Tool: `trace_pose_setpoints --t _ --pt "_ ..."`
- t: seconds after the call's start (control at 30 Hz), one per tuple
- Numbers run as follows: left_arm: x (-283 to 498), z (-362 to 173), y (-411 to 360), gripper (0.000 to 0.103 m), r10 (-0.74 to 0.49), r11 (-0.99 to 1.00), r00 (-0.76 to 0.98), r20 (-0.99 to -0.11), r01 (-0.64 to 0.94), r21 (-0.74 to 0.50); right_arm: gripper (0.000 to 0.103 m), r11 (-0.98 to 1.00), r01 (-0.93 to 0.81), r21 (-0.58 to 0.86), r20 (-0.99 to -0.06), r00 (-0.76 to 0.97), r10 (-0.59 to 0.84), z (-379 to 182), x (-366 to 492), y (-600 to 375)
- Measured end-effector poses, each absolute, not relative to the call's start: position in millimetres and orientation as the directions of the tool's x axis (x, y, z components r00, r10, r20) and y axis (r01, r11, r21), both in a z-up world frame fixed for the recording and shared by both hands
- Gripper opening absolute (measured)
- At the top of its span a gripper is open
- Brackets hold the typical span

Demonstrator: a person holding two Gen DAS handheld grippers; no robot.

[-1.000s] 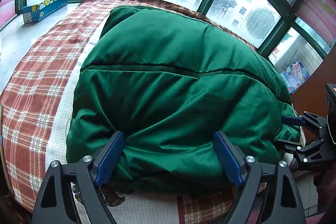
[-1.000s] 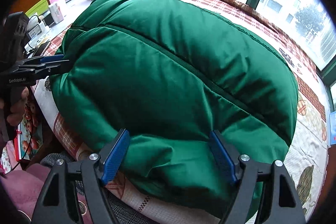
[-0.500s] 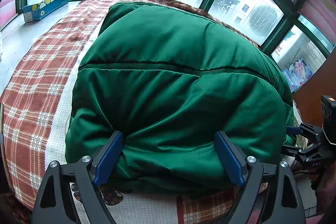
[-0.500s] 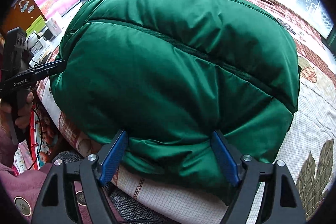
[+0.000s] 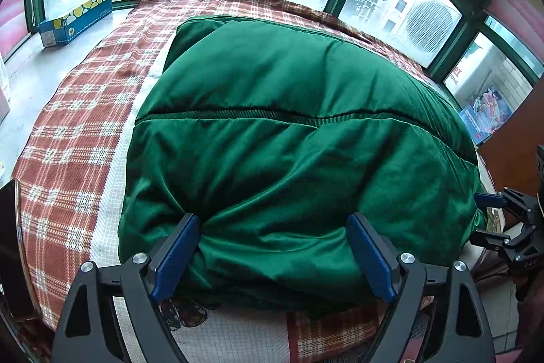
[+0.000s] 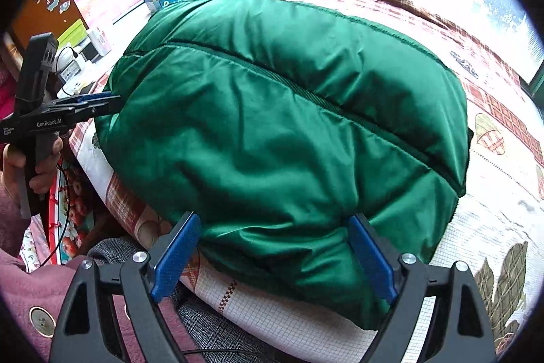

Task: Fold large clothes

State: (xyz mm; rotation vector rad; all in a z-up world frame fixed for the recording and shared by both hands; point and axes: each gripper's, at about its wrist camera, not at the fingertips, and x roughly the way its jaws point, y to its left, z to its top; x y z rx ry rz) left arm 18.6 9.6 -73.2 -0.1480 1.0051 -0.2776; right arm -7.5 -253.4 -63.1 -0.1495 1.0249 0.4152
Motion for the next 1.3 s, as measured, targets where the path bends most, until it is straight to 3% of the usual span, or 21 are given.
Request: trace_pose_setpoints --t 0.2,0.5,0.97,1.3 --pt "19 -49 18 0.094 -0.320 0.948 0.519 -0.793 0.177 -0.266 0.096 0.946 -0.294 0.140 -0.810 0.516 0.280 -43 -4 -292" --pt "38 -24 41 0.094 -0.286 0.957 0.558 -0.779 0.125 -0.262 0.096 0.966 -0.114 0.232 -0.818 0.515 0.257 -60 18 -341" --pt "94 -17 68 0.094 -0.238 0.968 0.541 -0.806 0.067 -0.240 0.097 0.853 0.045 0.521 -0.768 0.461 0.445 -100 52 -393" --pt "153 -16 93 0.094 -0.309 0.946 0.495 -0.812 0.073 -0.316 0.099 0.764 0.098 0.638 -0.728 0.401 0.556 -121 65 -404"
